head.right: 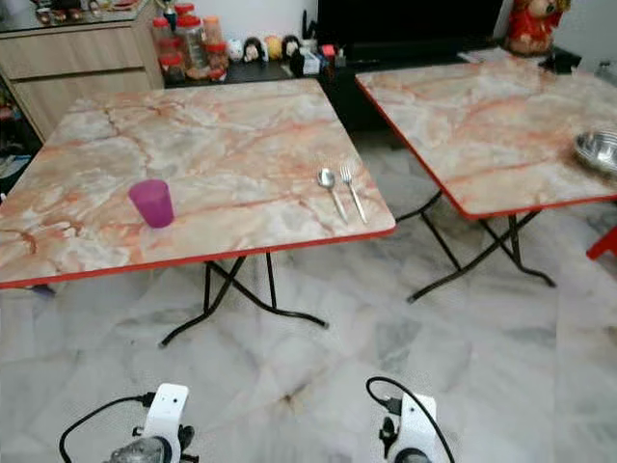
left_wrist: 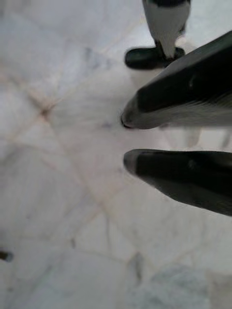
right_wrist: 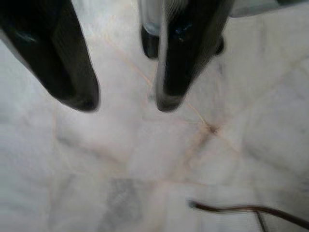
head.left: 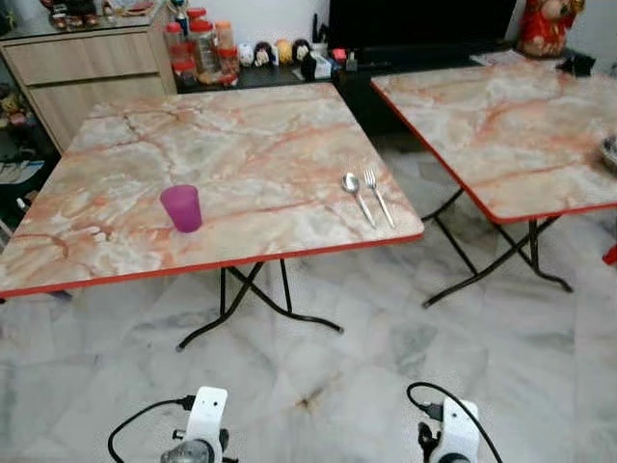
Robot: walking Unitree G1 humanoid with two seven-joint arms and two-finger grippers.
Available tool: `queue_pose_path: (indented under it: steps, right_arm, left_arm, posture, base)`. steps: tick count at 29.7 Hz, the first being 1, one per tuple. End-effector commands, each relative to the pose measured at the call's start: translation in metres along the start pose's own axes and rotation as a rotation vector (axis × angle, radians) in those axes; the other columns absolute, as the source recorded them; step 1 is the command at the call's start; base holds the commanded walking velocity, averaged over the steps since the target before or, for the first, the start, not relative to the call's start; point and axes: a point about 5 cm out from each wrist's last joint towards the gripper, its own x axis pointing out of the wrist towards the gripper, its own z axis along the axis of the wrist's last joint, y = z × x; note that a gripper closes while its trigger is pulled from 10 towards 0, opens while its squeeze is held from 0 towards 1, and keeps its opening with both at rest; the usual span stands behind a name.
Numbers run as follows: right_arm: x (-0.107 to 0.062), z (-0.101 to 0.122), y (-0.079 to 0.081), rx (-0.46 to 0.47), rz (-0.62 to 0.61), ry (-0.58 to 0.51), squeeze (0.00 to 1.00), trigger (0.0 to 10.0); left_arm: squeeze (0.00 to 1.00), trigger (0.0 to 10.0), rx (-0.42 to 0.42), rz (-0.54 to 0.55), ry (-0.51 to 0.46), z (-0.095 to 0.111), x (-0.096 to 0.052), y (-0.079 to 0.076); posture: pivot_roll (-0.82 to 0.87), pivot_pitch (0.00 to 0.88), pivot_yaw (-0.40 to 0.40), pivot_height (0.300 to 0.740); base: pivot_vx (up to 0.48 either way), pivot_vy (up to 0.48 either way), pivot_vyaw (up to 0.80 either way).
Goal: Setting the table
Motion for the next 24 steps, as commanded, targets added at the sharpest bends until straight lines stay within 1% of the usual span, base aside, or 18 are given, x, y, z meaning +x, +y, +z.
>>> queue_pose_path:
  steps: [1,4,10,13,20,24]
  right_arm:
    - [0.0008,0.0025,0.0052,0.003,0.013,-0.007,0.00,10.0]
    - [0.0009,0.0028,0.0056,0.003,0.014,-0.008,0.00,10.0]
    - [0.0012,0.0034,0.0074,0.006,0.017,-0.009,0.00,10.0]
    - [0.0013,0.0036,0.0083,0.007,0.019,-0.008,0.00,10.0]
    - [0.0012,0.0030,0.0117,0.010,0.025,-0.008,0.00,10.0]
    - [0.0011,0.0026,0.0130,0.005,0.028,-0.007,0.00,10.0]
  left_arm:
    - [0.00,10.0,-0.006,0.017,0.011,-0.0024,-0.0008,0.0055]
    - [0.00,10.0,-0.006,0.016,0.008,-0.0013,-0.0006,0.0052]
    - [0.00,10.0,-0.006,0.017,-0.002,0.0020,-0.0002,0.0062]
    - [0.00,10.0,-0.006,0.019,-0.008,0.0039,-0.0001,0.0069]
    - [0.00,10.0,-0.003,0.027,-0.015,0.0056,-0.0002,0.0092]
    - [0.00,10.0,-0.004,0.031,-0.019,0.0066,-0.0002,0.0104]
  posture:
    - [-0.04,0.000,0.018,0.740]
    - [-0.04,0.000,0.018,0.740]
    - [-0.04,0.000,0.021,0.740]
    - [-0.04,0.000,0.022,0.740]
    - [-0.03,0.000,0.028,0.740]
    - [-0.03,0.000,0.030,0.740]
  base:
    - [0.000,0.356,0.00]
    - [0.000,0.356,0.00]
    - [0.000,0.000,0.00]
    - [0.000,0.354,0.00]
    - [0.000,0.000,0.00]
    - [0.000,0.262,0.00]
